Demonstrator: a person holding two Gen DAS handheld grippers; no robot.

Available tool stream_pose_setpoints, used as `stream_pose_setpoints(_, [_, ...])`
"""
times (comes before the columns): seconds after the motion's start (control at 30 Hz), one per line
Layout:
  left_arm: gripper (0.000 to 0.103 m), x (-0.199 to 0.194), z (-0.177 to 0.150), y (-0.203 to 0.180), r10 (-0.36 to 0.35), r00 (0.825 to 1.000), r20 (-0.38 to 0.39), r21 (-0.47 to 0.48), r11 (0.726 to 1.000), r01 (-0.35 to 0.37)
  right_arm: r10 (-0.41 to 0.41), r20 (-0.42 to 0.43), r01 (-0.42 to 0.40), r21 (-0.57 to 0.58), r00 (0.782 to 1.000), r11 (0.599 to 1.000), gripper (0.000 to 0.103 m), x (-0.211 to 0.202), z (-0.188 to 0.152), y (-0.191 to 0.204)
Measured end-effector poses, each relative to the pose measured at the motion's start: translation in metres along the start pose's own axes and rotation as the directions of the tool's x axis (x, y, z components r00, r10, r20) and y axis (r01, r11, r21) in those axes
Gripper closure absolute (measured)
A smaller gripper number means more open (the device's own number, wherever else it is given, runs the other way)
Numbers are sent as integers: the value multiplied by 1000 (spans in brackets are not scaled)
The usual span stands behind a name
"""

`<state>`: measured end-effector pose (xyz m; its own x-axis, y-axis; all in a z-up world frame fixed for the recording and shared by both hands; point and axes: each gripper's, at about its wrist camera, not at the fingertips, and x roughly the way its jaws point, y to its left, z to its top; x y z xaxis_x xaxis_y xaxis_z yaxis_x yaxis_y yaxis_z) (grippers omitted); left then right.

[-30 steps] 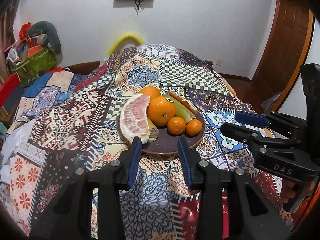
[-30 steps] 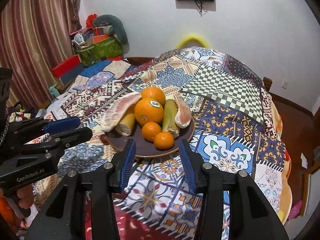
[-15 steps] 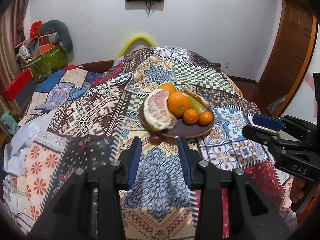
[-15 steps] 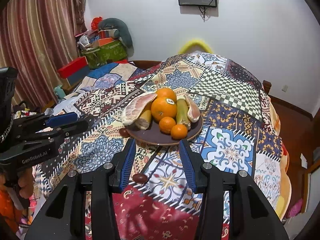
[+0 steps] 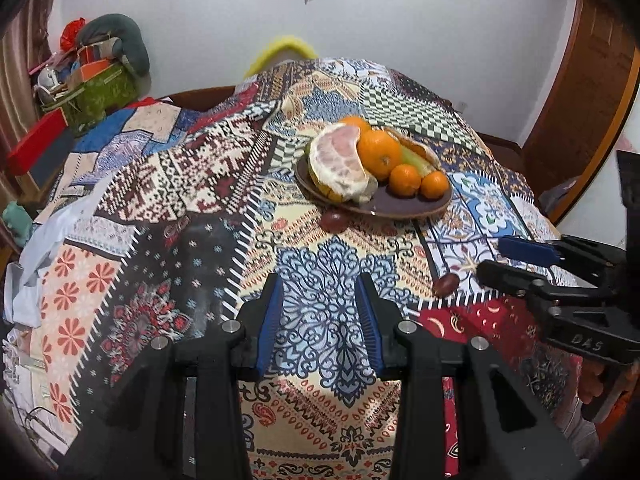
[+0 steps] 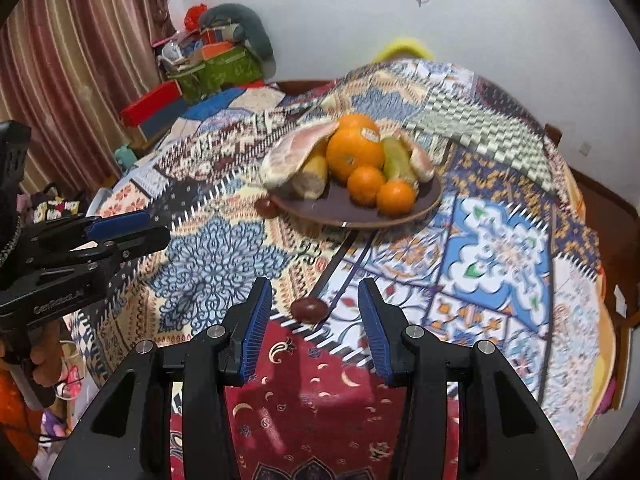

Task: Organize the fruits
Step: 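Grasp a dark red date with the left tool while the right tool grasps another, then lower both dates onto the plate beside the mandarins and open both tools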

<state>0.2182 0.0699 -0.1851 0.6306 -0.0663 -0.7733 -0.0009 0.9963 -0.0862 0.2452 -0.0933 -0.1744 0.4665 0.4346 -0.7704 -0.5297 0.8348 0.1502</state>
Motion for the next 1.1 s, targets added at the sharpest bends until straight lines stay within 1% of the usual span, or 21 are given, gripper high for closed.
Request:
stream_pose_setpoints(0.17, [66,10,-6,-3,-11,1000,-23,13,1000,11,21,-58,-20,3,998,1000,62,20,-5,4])
stream_pose_setpoints(0.3, [66,16,-8,-2,-21,999,-36,6,1000,21,24,-89,-24,4,996,1000,63,32,-8,5])
stream_pose_setpoints(0.37, [66,19,-8,-1,-24,999,-40,3,1000,24,27,-102,-26,10,994,1000,75,37,-9,3])
stream_pose_setpoints(0.43, [66,22,-7,-1,-26,999,-45,3,1000,26,22,-107,-21,14,994,1000,78,39,-12,1])
stream_pose_setpoints(0.7, [66,38,1,-2,-41,997,-67,-1,999,41,40,-69,-38,30,997,999,79,30,-8,-8])
stream_pose_setpoints(0.93, [66,57,23,-11,-55,996,-69,21,998,57,19,-4,-19,53,1000,998,79,15,5,-26])
stream_pose_setpoints(1.1, [71,77,37,-15,-58,994,-87,39,997,62,17,27,-19,75,999,997,79,8,13,-39])
